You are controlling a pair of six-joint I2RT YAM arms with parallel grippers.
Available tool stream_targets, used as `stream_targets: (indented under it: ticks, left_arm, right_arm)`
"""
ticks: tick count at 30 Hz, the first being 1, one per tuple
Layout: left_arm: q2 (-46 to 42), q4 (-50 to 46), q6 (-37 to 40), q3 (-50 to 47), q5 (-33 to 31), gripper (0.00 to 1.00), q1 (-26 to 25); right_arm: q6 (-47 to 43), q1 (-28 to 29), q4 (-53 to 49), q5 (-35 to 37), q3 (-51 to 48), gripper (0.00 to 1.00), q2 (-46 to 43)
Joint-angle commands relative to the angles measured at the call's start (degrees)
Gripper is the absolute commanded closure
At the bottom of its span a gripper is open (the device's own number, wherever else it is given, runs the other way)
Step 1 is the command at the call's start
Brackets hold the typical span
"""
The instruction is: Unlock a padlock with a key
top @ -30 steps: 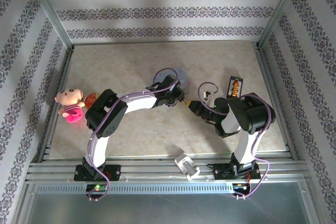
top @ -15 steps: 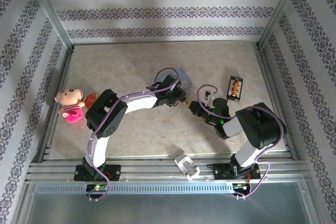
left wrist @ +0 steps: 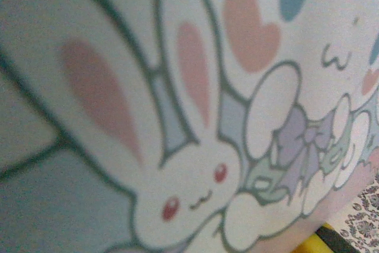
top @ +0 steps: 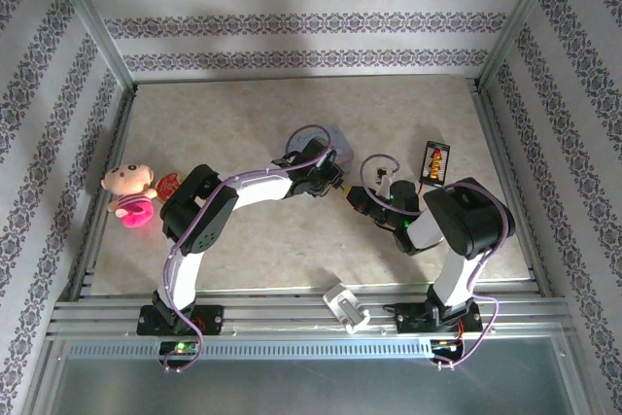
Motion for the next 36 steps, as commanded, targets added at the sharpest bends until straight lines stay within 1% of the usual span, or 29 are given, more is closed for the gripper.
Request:
stream_targets:
  ticks: [1,6,8,14,17,22,27,30,33,36]
  left_arm:
    - [1.17,-1.39,-1.82,1.83,5.9,1.0,-1.37]
    - [1.53,-2.78,-0.64,2.13,7.72,1.0,-1.42]
    - [1.49,-3.28,-0.16,2.04,8.11,1.0,-1.5]
    - [1.07,-4.26,1.16,1.68,8.73,1.0,-1.5]
    - [1.18,-3.84,0.88,1.45,8.94,1.0,-1.5]
    - [1.88,-2.93,0.64,2.47,9.26,1.0,-1.66]
    - [2.53,-3.73,1.13,3.99,10.04,1.0,-2.11]
    - [3.24,-3.78,1.19,4.43,10.69,1.0,-2.51]
    - [3.8,-3.58,1.04,4.91,11.39,1.0,-2.91]
    - [3.74,-3.29,0.99,4.68,11.42,1.0,-3.0]
  right_arm:
    - [1.97,0.57,6.15,-1.1,0.82,1.0,1.61]
    - [1.07,0.28,4.74,-1.51,1.51,1.0,0.65]
    - [1.43,-0.19,4.79,-2.01,3.8,1.0,0.88]
    - [4.64,-3.91,6.73,-6.58,6.19,1.0,2.98]
    - [4.89,-4.15,6.56,-8.29,7.45,1.0,4.08]
    - [3.41,-3.0,6.57,-7.07,7.69,1.0,5.12]
    - [-1.15,-2.59,4.34,-4.78,8.49,1.0,3.78]
    - [-2.7,-2.33,3.39,-4.91,9.96,1.0,3.46]
    - [-2.15,-2.15,4.45,-4.9,11.45,1.0,4.4]
    - [1.33,-2.98,9.19,-5.56,12.87,1.0,6.99]
